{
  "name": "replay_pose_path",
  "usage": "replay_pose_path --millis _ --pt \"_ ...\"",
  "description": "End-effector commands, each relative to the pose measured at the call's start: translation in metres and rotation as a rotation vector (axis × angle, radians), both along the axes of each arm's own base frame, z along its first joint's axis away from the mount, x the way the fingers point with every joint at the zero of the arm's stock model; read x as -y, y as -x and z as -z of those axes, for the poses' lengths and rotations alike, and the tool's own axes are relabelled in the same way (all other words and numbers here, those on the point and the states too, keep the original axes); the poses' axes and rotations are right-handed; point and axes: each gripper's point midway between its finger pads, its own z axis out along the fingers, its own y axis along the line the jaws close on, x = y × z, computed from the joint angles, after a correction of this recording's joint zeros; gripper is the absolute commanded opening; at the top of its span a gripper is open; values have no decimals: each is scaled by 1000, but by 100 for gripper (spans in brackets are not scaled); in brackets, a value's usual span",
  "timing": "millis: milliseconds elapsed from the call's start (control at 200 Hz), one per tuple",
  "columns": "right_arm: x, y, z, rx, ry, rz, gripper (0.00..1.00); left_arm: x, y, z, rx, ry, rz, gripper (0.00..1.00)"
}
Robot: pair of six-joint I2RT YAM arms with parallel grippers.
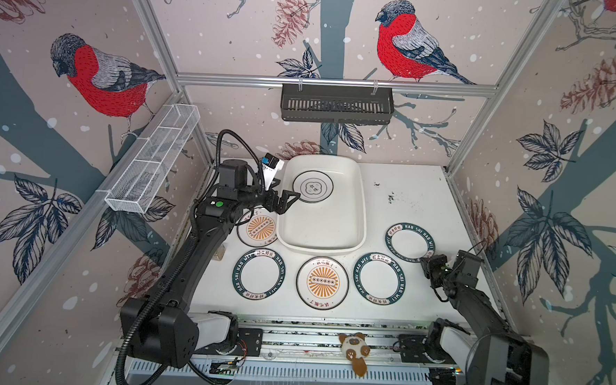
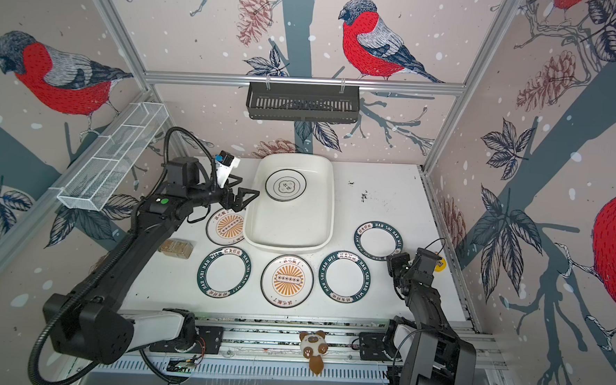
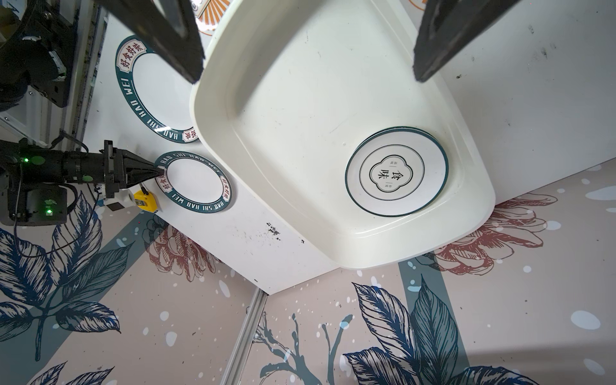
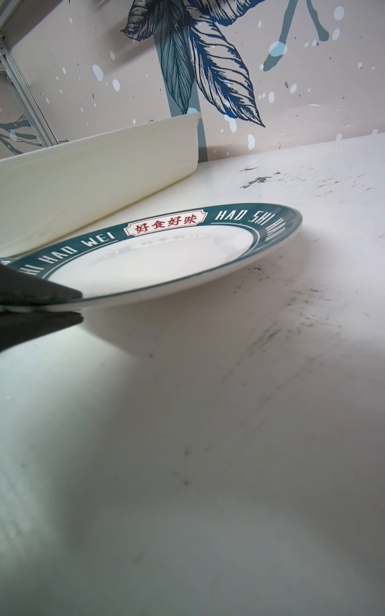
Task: Place the plates into the plastic bin on the countertop
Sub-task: Pick up the plate from the middle-right of the table, then place the plate in the plastic bin.
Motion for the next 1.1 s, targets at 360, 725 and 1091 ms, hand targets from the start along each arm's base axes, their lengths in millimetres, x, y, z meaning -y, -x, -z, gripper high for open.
replay_pose_path --millis 360,725,1091 --pt "9 -32 -53 143 48 -10 1 2 -1 -10 39 0 17 97" --pt "-3 -63 -101 240 130 -87 1 1 -2 -8 37 -4 9 97" --pt "-54 -104 -168 371 186 -216 1 -6 -7 -10 50 -25 -44 97"
